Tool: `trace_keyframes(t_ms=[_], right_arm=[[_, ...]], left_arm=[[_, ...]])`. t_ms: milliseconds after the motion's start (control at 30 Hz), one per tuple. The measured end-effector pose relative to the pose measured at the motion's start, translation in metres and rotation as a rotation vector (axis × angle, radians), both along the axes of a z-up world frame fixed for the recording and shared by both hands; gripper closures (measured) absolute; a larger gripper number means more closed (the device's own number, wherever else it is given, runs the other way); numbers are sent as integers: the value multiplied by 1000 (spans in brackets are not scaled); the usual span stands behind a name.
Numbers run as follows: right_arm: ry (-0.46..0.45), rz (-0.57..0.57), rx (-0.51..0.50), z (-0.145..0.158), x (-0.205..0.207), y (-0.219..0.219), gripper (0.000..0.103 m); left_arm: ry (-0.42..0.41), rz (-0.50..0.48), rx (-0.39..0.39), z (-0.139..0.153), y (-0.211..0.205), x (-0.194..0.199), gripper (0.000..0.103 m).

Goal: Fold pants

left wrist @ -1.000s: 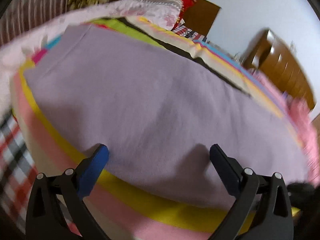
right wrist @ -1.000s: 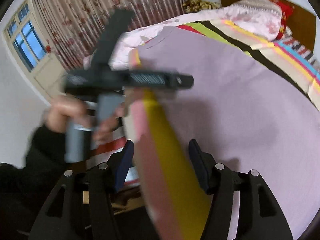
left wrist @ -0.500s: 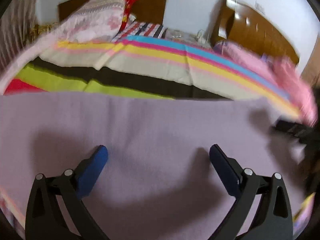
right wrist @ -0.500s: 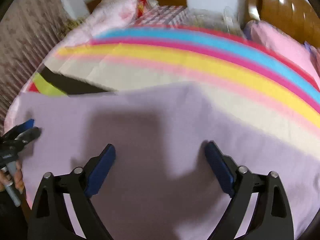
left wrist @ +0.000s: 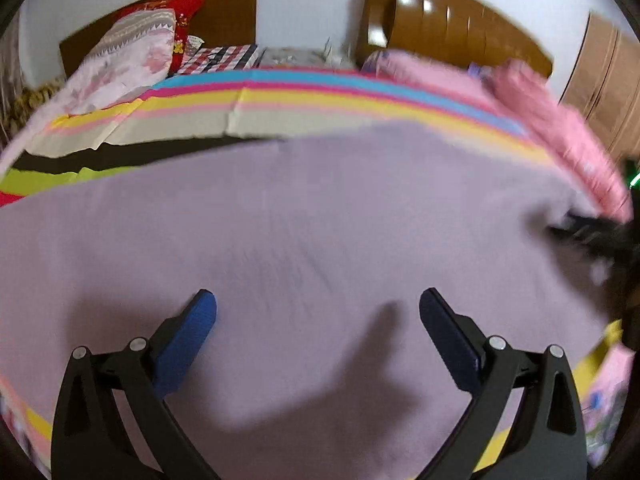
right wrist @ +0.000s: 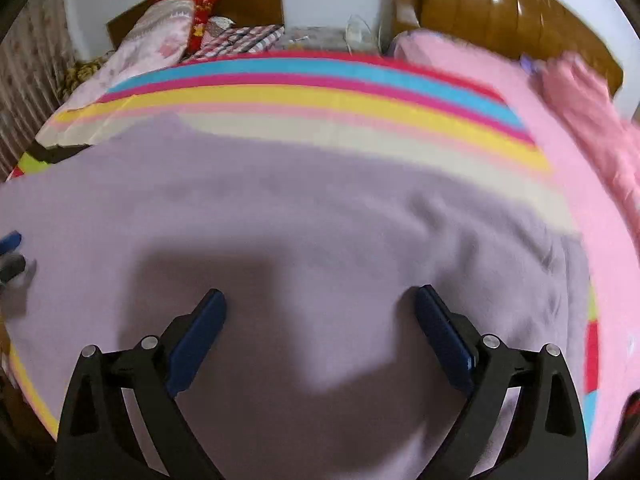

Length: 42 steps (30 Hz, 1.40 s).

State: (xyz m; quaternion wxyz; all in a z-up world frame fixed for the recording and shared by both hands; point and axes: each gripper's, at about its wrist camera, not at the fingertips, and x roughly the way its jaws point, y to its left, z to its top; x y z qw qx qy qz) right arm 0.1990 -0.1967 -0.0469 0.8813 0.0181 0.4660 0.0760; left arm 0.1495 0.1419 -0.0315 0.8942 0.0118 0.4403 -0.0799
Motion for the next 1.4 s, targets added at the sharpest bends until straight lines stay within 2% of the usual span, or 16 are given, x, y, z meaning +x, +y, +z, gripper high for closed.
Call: trace_keyframes(t_ms=[67, 200, 267, 333, 467, 567, 633, 667, 833, 900, 1000, 1067, 1167, 1233, 1300, 1400], right_arm=[[-18, -14, -20, 6, -9, -2, 11], [-33, -16, -11, 5, -43, -7, 11], [-41, 12, -93, -2, -63, -6, 11], [-95, 40, -165, -1, -92, -11, 11], [-147, 8, -113, 10, -120, -12, 11], [-144, 34, -121, -3, -130, -16, 11], [-127, 9, -16, -7, -133, -32, 11], [-124, 8, -8, -6, -135, -36, 11], [-85, -18, -46, 11, -128, -27, 11], [-154, -30, -53, 29, -123, -23, 11], [-183, -7, -38, 42, -91, -17, 11], [-140, -21, -45, 37, -62, -17, 11], [2, -87, -58, 5, -15, -29, 11], [-26, -69, -42, 1, -16, -27, 4], [-34, -76, -63, 3, -21, -24, 4], [-30, -177, -115, 19, -34, -11, 5]], left_arm=[[-21, -11, 80, -6, -9, -5, 2], [-13, 0, 77, -9, -7, -7, 2], [-18, 0, 76, -12, -5, -4, 2], [-19, 3, 76, -11, -6, -5, 1], [-25, 8, 75, -10, -10, -7, 1], [-28, 9, 74, -11, -11, -9, 1], [-28, 10, 74, -11, -11, -10, 1], [-29, 10, 74, -11, -11, -9, 1], [-30, 12, 75, -10, -11, -10, 1], [-31, 14, 74, -10, -11, -9, 1], [-31, 14, 74, -10, -11, -9, 1], [-31, 13, 73, -10, -11, -9, 1], [-32, 14, 72, -9, -11, -9, 1], [-33, 13, 71, -10, -12, -9, 1], [-33, 13, 68, -9, -12, -9, 1], [-33, 15, 68, -8, -13, -9, 1]])
